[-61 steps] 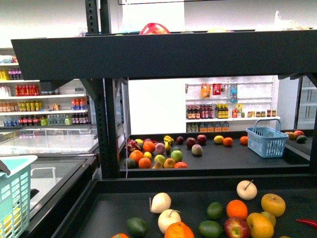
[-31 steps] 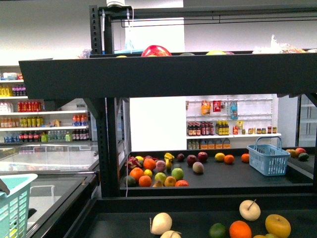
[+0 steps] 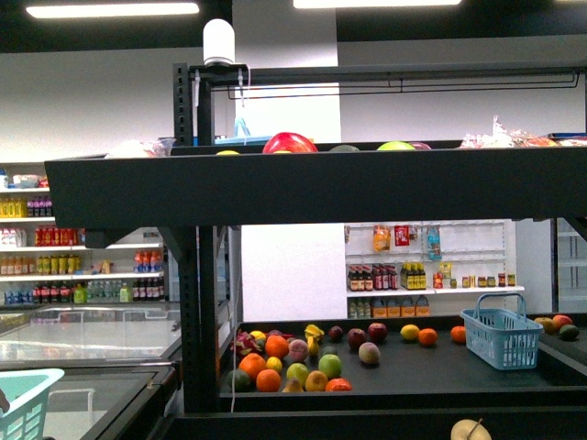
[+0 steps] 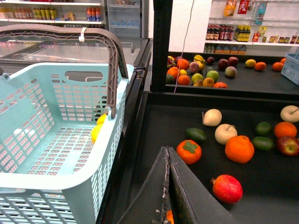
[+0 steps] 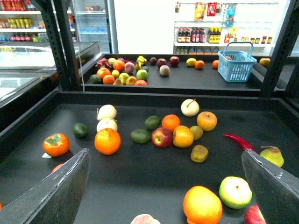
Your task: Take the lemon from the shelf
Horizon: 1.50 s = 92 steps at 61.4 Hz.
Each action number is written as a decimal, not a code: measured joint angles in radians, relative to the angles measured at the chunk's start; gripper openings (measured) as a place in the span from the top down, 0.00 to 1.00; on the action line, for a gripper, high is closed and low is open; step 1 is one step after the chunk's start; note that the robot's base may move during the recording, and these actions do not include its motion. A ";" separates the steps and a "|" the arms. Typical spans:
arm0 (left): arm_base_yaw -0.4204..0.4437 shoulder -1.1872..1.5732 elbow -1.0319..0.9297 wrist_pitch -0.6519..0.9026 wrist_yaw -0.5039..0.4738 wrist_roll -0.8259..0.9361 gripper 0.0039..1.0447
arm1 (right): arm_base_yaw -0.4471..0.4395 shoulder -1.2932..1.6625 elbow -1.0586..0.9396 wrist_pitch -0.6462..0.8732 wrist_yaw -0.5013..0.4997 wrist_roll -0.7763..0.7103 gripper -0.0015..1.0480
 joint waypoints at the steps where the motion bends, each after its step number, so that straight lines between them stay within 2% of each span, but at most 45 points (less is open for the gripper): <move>1: 0.000 -0.005 -0.004 0.000 0.000 0.000 0.98 | 0.000 0.000 0.000 0.000 0.000 0.000 0.07; 7: 0.000 -0.122 -0.021 -0.113 0.000 0.000 0.98 | 0.000 0.000 0.000 0.000 0.000 0.000 0.07; 50: 0.000 -0.207 -0.085 -0.114 0.000 0.000 0.97 | 0.000 -0.001 0.000 0.000 0.000 0.000 0.07; 66: 0.000 -0.207 -0.085 -0.114 0.000 0.000 0.48 | 0.000 -0.001 0.000 0.000 0.000 0.000 0.07; 71: 0.000 -0.207 -0.085 -0.114 0.000 0.000 0.24 | 0.000 -0.001 0.000 0.000 0.000 0.000 0.07; 76: 0.000 -0.207 -0.085 -0.114 0.000 0.001 0.07 | 0.000 -0.001 0.000 0.000 0.000 0.000 0.07; 92: 0.000 -0.207 -0.085 -0.114 0.000 0.002 0.08 | 0.000 -0.001 0.000 0.000 0.000 0.000 0.07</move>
